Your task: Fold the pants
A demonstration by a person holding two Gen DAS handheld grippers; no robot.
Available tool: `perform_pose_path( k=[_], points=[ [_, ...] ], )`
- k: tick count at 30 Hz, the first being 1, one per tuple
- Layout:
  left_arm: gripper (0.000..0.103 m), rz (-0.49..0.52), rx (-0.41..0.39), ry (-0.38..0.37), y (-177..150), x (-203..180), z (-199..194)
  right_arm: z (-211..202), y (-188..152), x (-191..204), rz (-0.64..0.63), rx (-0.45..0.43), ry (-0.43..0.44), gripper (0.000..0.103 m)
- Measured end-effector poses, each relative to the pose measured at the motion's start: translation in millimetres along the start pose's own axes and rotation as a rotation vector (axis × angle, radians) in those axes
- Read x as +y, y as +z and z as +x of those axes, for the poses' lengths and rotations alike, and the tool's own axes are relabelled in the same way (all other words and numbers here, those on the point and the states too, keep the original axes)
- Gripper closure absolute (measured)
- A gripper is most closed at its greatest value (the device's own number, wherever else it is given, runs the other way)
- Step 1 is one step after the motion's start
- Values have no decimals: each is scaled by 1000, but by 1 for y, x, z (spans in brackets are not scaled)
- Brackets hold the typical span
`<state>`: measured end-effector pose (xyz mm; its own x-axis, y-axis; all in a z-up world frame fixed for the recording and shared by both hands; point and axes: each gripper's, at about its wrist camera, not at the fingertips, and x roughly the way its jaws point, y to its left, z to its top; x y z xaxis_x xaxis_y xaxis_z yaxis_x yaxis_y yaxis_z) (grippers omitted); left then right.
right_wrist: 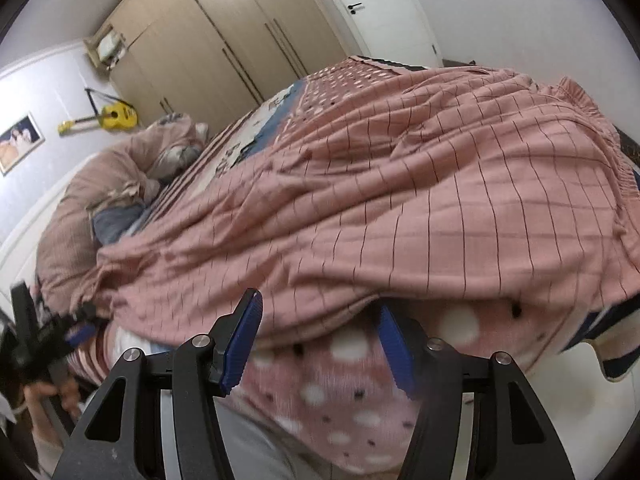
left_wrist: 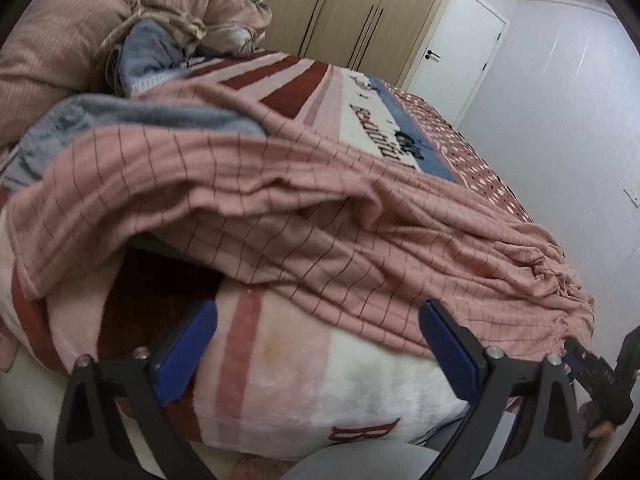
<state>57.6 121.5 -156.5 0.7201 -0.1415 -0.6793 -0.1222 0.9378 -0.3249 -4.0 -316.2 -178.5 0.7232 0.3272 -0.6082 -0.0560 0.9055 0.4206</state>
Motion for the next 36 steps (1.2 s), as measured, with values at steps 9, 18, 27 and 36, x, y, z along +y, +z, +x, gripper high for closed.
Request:
perform_pose_path(
  k=[9,18,27,36],
  points=[
    [22,-54,11,-55,3,11,20,4,14,16,-31,-92,-66,96],
    [74,-130,-31,-27,13,31,18,-20,30,31,-60,-230,-99,97],
    [101,-47,-114,11,18,24,-29,-28,31,32,-93,-215,-81,97],
    [101,31,-218,31,48,5,-87,-41,64,42,-195,-227,-45,97]
  ],
)
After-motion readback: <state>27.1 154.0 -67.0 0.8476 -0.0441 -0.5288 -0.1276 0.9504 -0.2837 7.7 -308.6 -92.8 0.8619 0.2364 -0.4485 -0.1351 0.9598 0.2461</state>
